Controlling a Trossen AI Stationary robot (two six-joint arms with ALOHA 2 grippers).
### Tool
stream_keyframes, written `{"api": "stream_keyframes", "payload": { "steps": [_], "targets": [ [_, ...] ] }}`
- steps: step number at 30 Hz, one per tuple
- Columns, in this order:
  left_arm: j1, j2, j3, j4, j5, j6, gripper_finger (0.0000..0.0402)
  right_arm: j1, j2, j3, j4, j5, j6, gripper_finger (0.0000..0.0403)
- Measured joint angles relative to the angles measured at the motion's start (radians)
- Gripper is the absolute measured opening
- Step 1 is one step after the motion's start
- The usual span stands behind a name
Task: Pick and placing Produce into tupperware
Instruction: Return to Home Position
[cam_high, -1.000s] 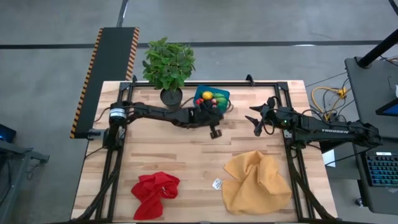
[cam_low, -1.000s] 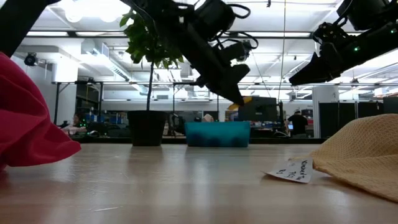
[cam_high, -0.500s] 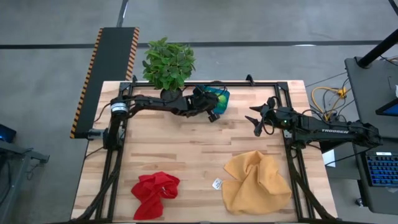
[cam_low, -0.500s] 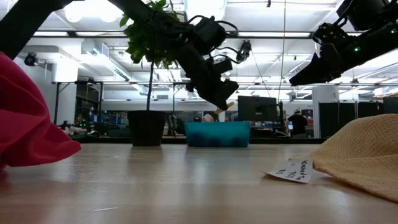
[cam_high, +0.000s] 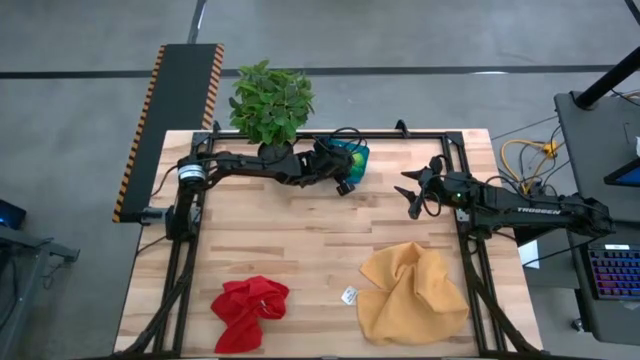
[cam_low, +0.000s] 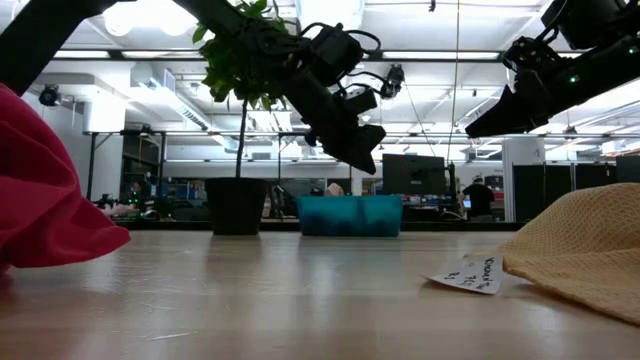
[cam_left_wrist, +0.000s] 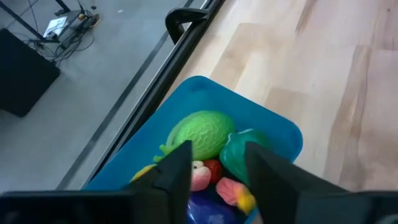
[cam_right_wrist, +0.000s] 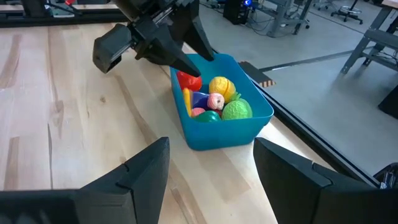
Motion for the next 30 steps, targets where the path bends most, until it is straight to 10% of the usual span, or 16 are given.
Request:
{"api": "stream_keyframes", "payload": {
  "steps": [7, 21, 30],
  "targets": [
    [-0.007, -0.017, 0.0, 0.0, 0.002, 0.015, 0.0177, 0.0, 0.0, 0.0, 0.0, 0.0, 0.0, 0.0226],
    [-0.156, -0.289, -0.005, -0.003, 0.498, 0.123, 0.0007, 0.0, 0.002, 0.0, -0.044, -0.027, 0.101, 0.0226],
    [-0.355, -0.567, -0.102, -0.01, 0.42, 0.223, 0.0001, 0.0, 0.001, 0.0, -0.043, -0.029, 0.074, 0.0226]
  ]
}}
